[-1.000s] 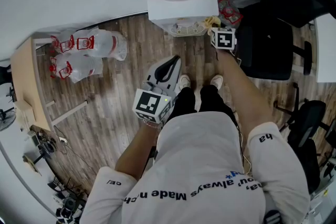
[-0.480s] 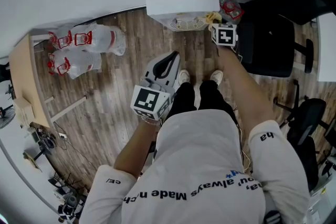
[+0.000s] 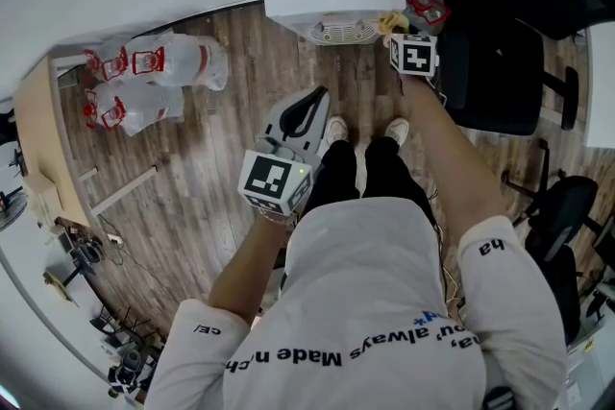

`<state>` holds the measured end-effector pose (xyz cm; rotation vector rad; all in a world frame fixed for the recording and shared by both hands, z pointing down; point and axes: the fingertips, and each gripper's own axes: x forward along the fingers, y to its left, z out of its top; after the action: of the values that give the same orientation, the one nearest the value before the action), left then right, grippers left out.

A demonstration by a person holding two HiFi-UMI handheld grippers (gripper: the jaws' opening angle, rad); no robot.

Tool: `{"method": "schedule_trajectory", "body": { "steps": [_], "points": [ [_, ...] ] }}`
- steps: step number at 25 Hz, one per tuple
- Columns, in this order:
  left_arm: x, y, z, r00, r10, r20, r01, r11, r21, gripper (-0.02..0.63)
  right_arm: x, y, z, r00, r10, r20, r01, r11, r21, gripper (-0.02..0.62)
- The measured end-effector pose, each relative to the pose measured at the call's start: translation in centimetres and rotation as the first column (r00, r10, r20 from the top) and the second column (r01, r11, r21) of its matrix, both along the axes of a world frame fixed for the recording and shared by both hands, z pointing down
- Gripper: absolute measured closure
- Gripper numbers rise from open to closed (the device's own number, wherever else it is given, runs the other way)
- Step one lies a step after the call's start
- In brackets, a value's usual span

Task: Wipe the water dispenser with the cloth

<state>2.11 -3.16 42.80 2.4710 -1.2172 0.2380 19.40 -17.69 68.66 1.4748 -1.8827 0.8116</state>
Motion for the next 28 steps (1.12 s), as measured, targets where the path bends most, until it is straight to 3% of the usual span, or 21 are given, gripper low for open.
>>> {"method": "schedule_trajectory", "body": {
  "steps": [28],
  "points": [
    [0.6, -2.4, 5.4, 1.000, 0.000, 0.008, 0.001, 0.998, -0.057, 0.578, 0.6, 0.1, 4.7, 1.000, -0.003, -0.003, 0.003, 0.999, -0.055, 0.535]
  ]
}}
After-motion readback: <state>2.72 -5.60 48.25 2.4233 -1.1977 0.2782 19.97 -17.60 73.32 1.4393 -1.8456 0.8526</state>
